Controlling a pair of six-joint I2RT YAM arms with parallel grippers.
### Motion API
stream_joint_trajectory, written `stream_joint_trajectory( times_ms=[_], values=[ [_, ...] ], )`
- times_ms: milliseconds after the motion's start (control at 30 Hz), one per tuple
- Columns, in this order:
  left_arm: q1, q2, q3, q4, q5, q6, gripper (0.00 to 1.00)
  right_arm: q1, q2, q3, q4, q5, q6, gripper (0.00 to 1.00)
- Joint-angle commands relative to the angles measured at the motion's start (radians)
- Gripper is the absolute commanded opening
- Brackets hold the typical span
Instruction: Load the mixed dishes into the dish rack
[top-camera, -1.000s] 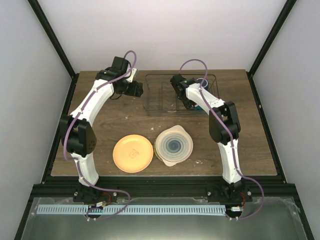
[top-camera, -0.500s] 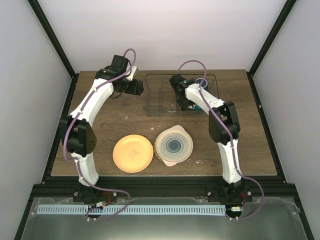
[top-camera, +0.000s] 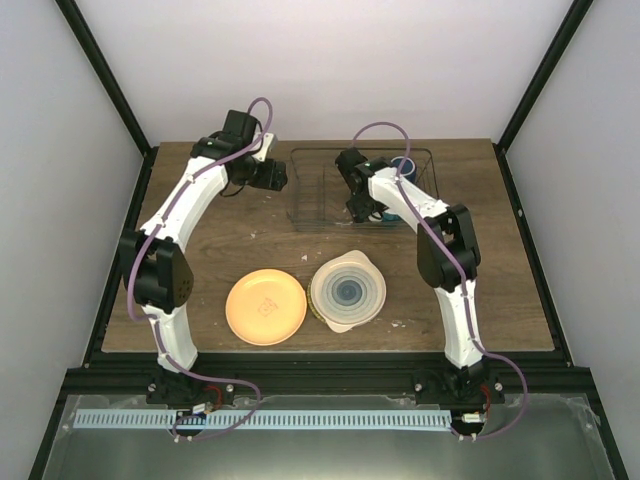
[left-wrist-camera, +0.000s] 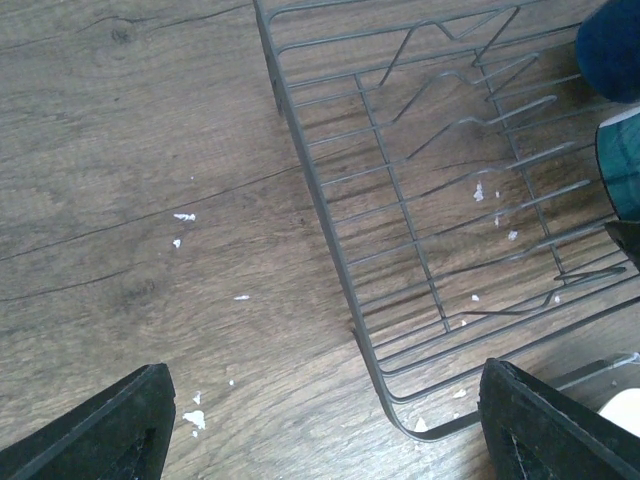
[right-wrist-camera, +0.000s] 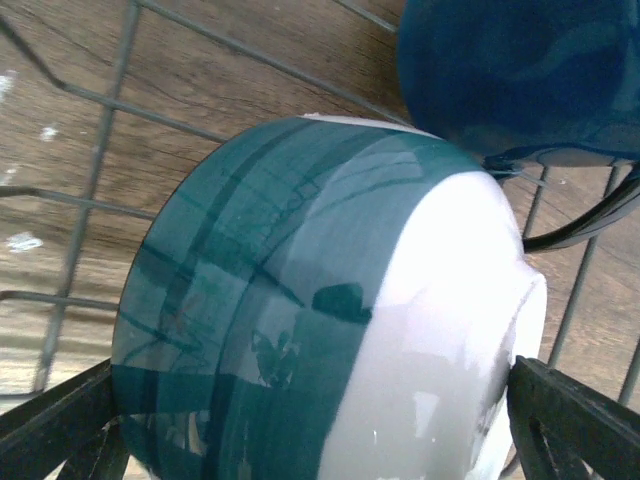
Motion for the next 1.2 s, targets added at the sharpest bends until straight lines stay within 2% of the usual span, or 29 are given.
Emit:
stream_joint_trajectory(
  times_ms=[0,267,900,1167],
  values=[
    [0.006,0.019,0.027,-0.022,0.004,-0.003,0.85,0.019,-0.052,0.035,-0.045,-0.124,0.024,1.00],
    [0.005,0.016,0.013,-0.021,0.008,-0.009,0.85,0.028,-0.064,0.006,-0.049,-0.157,0.027,1.00],
    [0.006,0.021,0.025,-0.037,0.013,0.007,0.85,0.011,-0.010,-0.030,-0.064,0.060,0.059,1.00],
    [0.006,0.040,0.045,-0.058,0.036,0.015,0.87,0.012,-0.034,-0.029,-0.041,0.007,0.035,1.00]
  ],
)
